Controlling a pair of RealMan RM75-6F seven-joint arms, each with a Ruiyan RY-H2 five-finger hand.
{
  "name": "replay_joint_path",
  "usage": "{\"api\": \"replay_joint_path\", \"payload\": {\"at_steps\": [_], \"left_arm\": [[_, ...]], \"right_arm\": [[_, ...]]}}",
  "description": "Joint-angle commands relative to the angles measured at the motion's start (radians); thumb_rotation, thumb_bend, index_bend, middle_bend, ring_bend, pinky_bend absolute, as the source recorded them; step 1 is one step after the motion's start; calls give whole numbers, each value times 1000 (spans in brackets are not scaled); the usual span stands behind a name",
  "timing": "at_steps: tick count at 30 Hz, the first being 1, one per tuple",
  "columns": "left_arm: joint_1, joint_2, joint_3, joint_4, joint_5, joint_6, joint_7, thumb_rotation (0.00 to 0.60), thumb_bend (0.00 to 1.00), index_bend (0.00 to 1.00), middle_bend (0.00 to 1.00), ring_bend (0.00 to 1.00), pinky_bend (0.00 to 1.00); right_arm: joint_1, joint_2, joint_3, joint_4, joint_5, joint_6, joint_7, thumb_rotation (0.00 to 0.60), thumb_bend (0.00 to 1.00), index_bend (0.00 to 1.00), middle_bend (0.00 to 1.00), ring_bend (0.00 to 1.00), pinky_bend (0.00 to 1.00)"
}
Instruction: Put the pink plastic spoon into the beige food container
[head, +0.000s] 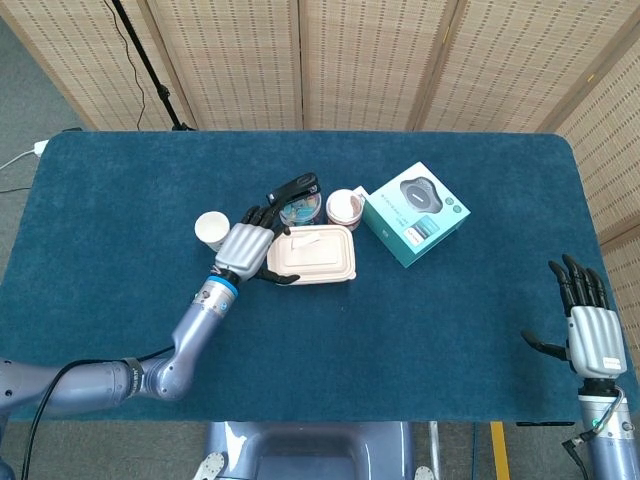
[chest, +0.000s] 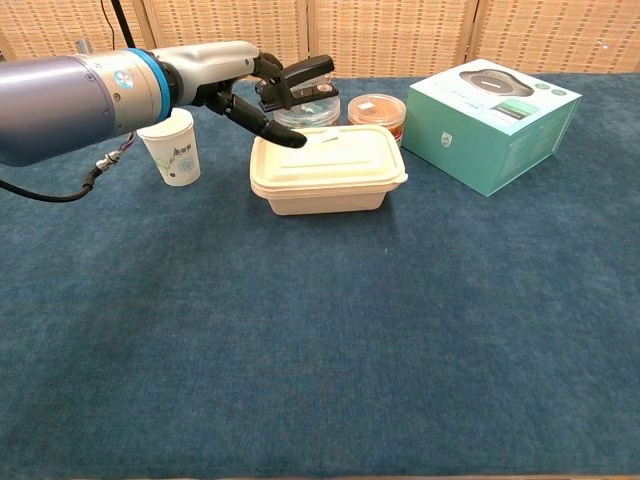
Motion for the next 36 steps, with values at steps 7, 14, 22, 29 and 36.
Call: {"api": "replay_joint_path", "payload": {"at_steps": [7,14,22,29,36], "left_arm": [[-11,-47,3,61,4,-32,-27,261,0,294,0,0,0],[-6,-63,9,83,6,-37,-38,261,0,294,0,0,0],[-5,-71,9,103,3,-52,-47,259,0,294,0,0,0],[-8,-77,9,106,2,-54,-43,259,0,294,0,0,0],[-16,-89,10,122,-8,-54,-26,258,0,294,0,0,0]], "right_arm": [[-7,10,15,-4,7,-15,23,600,0,21,0,0,0],[-12,14,24,-7,13,-25,32,600,0,21,0,0,0],[-17,20,34,-13,13,-30,46,600,0,21,0,0,0],[-22,27,40,-19,11,-33,57,600,0,21,0,0,0],[-27,35,44,-26,9,-34,70,600,0,21,0,0,0]]}}
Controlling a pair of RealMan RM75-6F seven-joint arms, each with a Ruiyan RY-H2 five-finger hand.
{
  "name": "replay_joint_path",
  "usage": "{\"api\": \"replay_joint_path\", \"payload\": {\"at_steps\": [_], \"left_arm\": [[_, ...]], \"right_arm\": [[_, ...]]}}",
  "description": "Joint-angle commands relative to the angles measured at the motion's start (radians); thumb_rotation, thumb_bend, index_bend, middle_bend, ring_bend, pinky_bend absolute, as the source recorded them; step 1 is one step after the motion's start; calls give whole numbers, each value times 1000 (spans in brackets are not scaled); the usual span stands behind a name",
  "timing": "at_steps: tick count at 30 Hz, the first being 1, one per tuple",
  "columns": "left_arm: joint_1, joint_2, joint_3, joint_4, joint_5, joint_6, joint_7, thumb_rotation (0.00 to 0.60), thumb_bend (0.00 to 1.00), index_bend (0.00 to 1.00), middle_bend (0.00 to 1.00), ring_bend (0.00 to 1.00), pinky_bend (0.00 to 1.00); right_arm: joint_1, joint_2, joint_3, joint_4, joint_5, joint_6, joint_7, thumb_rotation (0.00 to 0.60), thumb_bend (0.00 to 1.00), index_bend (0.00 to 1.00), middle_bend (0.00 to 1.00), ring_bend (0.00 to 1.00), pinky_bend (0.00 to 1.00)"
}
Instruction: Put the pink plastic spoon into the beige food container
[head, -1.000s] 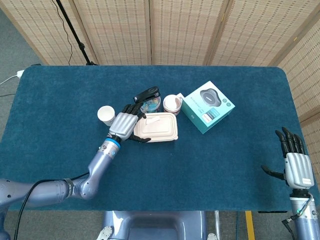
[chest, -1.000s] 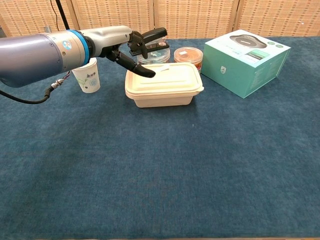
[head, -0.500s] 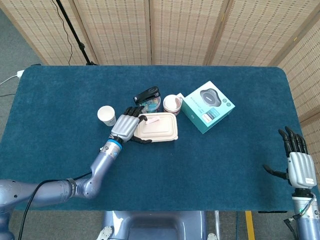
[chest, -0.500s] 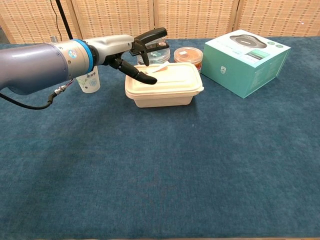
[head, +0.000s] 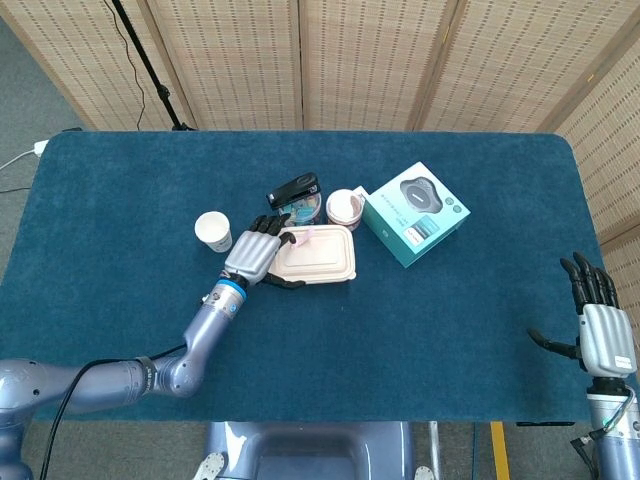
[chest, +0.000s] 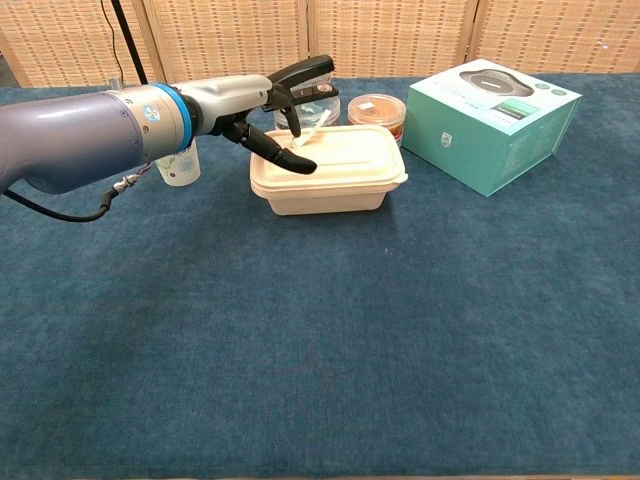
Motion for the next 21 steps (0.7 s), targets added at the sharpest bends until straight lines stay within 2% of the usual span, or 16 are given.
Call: {"api": "replay_joint_path", "payload": {"at_steps": [1,21], "left_arm": [[-2,-4,1,5,-4,0,6,258,0,294,0,0,0],[-8,-24,5,24,-24,-5,27,255,0,294,0,0,0]], "right_arm": [[-2,2,2,-1,-1,1,4,600,0,21,0,0,0],[-11,15,10,-13,-8,0,27,600,0,18,0,0,0]]}}
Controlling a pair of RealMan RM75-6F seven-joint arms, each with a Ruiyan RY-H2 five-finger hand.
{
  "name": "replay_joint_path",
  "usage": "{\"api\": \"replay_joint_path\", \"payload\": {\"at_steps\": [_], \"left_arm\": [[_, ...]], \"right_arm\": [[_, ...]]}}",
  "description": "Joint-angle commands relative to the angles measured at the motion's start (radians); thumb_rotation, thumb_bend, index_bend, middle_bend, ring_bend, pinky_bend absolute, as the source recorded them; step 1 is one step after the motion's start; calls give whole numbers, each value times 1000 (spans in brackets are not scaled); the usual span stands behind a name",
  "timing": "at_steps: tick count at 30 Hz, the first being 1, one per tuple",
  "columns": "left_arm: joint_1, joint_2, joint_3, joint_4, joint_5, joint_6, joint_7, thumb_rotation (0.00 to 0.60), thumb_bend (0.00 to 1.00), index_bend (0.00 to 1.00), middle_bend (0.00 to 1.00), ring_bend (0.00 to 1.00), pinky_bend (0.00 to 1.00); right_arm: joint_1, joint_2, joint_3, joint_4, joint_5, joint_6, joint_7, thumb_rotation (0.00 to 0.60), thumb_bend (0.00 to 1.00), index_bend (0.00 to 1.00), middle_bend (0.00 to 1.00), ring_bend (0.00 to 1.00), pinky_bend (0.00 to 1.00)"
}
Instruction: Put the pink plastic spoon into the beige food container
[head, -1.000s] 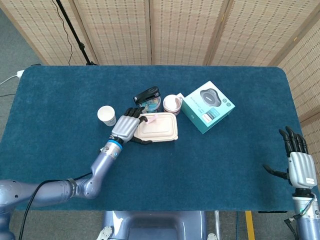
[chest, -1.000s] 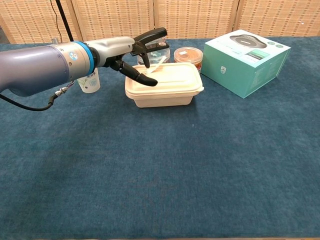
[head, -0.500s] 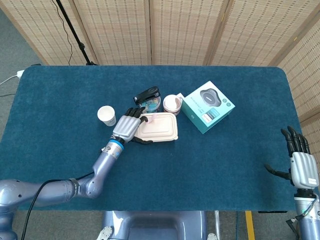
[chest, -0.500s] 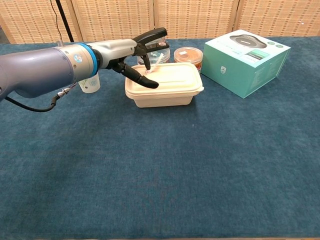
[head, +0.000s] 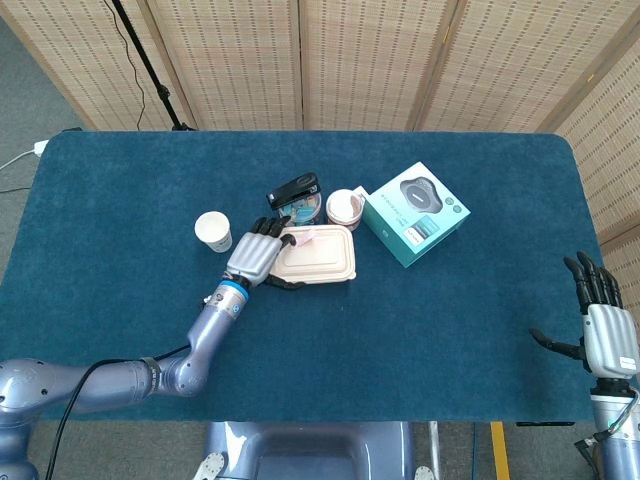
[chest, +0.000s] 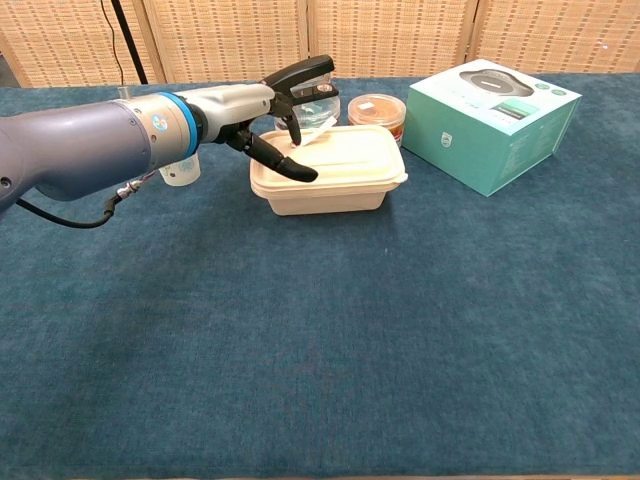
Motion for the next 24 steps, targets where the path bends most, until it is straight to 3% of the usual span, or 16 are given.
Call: {"api": "replay_joint_path", "payload": {"at_steps": [1,24], "left_arm": [[0,-1,0,0,0,-1,-1,254,0,293,0,0,0],[14,14,7,-35,0,13,8,248,0,294,0,0,0]], "right_arm": [[-1,1,1,-1,0,0,2,600,0,17,0,0,0],[-6,10,6,-14,3,-8,12,600,0,16,0,0,0]]}}
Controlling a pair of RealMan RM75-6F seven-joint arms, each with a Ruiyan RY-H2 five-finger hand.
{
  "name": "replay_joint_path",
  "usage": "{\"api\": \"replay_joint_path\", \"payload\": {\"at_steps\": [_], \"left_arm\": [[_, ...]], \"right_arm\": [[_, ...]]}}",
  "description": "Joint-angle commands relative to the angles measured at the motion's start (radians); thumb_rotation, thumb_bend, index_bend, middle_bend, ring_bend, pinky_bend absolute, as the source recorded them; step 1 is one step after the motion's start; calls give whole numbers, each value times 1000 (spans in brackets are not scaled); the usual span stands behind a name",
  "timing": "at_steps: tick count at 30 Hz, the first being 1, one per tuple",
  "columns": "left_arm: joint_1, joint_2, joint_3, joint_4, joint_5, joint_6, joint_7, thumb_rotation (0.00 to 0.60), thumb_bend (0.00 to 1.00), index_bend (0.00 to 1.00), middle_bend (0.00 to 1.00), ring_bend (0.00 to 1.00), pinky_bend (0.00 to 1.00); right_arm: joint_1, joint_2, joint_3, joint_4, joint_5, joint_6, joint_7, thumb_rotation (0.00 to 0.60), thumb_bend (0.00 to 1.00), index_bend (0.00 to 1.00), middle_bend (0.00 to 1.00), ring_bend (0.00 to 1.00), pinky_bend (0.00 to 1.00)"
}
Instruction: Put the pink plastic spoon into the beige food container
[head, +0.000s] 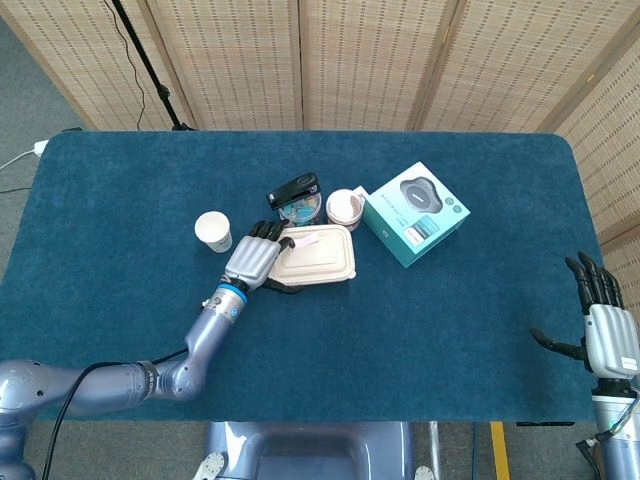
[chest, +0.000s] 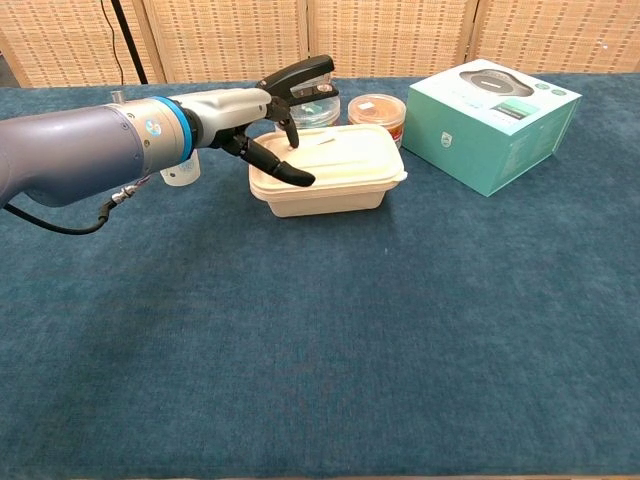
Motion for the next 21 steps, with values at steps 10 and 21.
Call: {"api": "replay_joint_path", "payload": {"at_steps": [10,21], "left_arm": [[8,17,15,-23,15,9,12,245,0,294,0,0,0],[16,35,19,-42,24,8,7,245,0,294,0,0,0]], "right_arm": [[-2,3,3,-4,1,0,4,600,0,16,0,0,0],[-4,7,5,-8,1,0,8,600,0,16,0,0,0]]}}
